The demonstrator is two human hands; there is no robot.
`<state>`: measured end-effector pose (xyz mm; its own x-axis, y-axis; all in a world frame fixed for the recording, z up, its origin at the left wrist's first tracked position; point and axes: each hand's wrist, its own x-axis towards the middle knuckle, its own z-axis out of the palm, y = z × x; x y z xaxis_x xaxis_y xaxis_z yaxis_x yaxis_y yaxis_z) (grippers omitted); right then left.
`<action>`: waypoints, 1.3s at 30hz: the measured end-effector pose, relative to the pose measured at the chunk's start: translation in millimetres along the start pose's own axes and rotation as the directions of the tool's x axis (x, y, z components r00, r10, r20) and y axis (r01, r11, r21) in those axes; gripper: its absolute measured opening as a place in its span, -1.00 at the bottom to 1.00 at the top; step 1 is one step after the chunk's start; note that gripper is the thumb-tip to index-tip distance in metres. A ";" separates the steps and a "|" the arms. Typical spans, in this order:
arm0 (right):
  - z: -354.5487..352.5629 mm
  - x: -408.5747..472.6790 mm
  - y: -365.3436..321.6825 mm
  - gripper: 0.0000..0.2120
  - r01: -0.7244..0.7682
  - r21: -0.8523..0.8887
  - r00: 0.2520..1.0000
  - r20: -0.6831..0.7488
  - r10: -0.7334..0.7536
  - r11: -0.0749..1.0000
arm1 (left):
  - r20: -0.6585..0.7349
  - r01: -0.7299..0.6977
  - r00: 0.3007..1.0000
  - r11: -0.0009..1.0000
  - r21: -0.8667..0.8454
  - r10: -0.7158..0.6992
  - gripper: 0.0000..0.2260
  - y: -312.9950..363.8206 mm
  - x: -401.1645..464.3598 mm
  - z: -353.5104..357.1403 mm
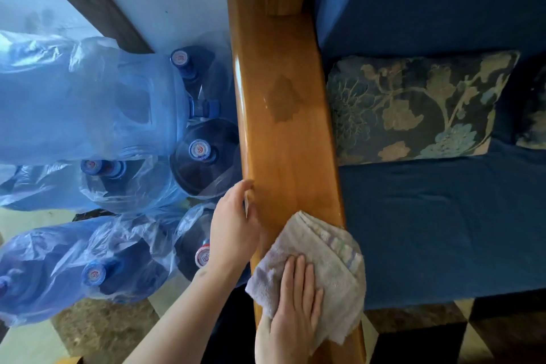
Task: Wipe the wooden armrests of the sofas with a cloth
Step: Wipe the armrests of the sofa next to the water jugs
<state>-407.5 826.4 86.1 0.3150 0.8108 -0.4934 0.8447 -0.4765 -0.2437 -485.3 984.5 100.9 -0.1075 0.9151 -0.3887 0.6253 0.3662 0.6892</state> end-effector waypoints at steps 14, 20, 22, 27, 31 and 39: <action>-96.5 259.3 -143.3 -0.35 -0.269 0.456 0.861 -0.282 0.424 0.848 | 0.066 0.138 0.989 0.990 -0.026 -0.136 -0.43 11.4 97.6 -9.7; -99.3 300.9 -178.4 -0.34 -0.120 0.258 0.913 -0.351 0.208 0.959 | -0.002 0.188 0.982 0.977 -0.099 -0.189 -0.42 2.5 92.9 -3.7; -99.7 306.9 -181.9 -0.34 0.034 0.105 0.944 -0.330 0.003 0.994 | -0.003 0.189 0.981 0.969 -0.162 -0.192 -0.41 1.6 87.7 -1.3; -108.8 295.0 -131.2 -0.39 0.550 -0.141 0.817 -0.115 -0.565 0.824 | 0.052 0.217 0.976 0.934 -0.284 -0.211 -0.60 -8.2 80.7 -6.3; -100.0 249.2 -73.5 -0.32 0.681 -0.150 0.726 0.013 -0.687 0.717 | 0.032 0.266 0.953 0.781 -0.565 -0.302 -0.73 -9.6 67.0 -12.6; -38.4 77.7 38.0 -0.31 0.664 -0.169 0.747 0.108 -0.656 0.729 | 0.027 0.130 0.991 0.952 -0.279 -0.128 -0.65 5.3 16.2 -6.3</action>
<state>-334.3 884.4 70.5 -0.3651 0.8817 -0.2988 0.8977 0.2483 -0.3640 -488.5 1002.4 102.1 -0.1659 0.8558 -0.4900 0.3656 0.5148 0.7754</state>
